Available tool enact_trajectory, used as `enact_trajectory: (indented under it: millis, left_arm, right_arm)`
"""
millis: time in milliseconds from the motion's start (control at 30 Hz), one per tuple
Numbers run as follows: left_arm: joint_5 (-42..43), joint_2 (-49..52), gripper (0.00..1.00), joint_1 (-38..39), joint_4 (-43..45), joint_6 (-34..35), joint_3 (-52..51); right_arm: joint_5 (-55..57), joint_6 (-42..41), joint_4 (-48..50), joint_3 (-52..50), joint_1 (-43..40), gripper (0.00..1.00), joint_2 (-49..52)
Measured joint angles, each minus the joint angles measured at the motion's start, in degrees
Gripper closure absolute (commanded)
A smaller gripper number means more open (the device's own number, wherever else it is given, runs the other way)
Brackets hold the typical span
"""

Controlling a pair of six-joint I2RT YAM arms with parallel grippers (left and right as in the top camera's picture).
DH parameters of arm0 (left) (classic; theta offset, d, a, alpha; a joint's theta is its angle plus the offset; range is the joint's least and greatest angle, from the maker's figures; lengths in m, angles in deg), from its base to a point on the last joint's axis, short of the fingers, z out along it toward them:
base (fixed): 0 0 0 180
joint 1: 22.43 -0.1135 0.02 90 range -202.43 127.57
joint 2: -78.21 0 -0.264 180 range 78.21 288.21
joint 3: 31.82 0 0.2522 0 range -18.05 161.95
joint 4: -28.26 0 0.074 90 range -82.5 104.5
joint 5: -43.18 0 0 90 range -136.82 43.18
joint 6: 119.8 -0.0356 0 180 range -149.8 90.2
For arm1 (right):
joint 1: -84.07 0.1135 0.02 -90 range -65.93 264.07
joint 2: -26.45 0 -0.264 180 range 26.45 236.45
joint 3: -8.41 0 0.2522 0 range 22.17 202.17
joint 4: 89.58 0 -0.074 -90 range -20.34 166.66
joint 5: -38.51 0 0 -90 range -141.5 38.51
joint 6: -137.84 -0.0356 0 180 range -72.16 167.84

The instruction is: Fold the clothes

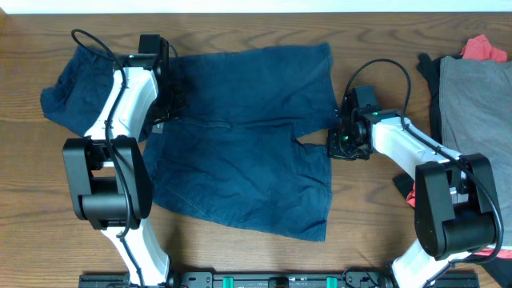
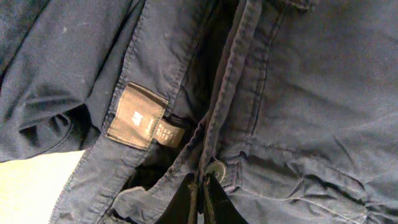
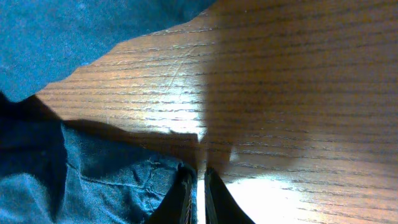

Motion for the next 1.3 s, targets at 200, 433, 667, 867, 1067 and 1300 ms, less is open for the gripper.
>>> enact_trajectory:
  millis: [200,433,667,867,1067,1300]
  left_arm:
    - [-3.4,0.0,0.94,-0.1,-0.5,-0.6,0.0]
    - [-7.3,0.0,0.94,-3.5,-0.5,-0.8,0.0]
    - [-7.4,0.0,0.94,-8.0,-0.5,-0.7,0.0]
    - [-6.3,0.0,0.94,-7.5,-0.5,-0.3,0.0]
    - [-4.1,0.0,0.67,-5.2,-1.1,-0.9,0.0]
    - [-8.7,-0.1,0.16,-3.1,-5.2,-0.3,0.0]
  right_arm:
    - [2.1,-0.6,-2.0,1.0,0.7,0.91,0.5]
    - [4.1,-1.1,-3.1,1.3,0.7,0.91,0.5]
    - [4.6,-1.3,-3.3,1.4,0.7,0.91,0.5]
    - [5.1,-1.4,-3.9,1.5,0.6,0.94,0.5]
    - [3.8,-2.8,-6.5,1.9,-1.2,0.95,0.5]
    - [-2.8,3.8,-16.0,5.2,-3.4,0.88,0.6]
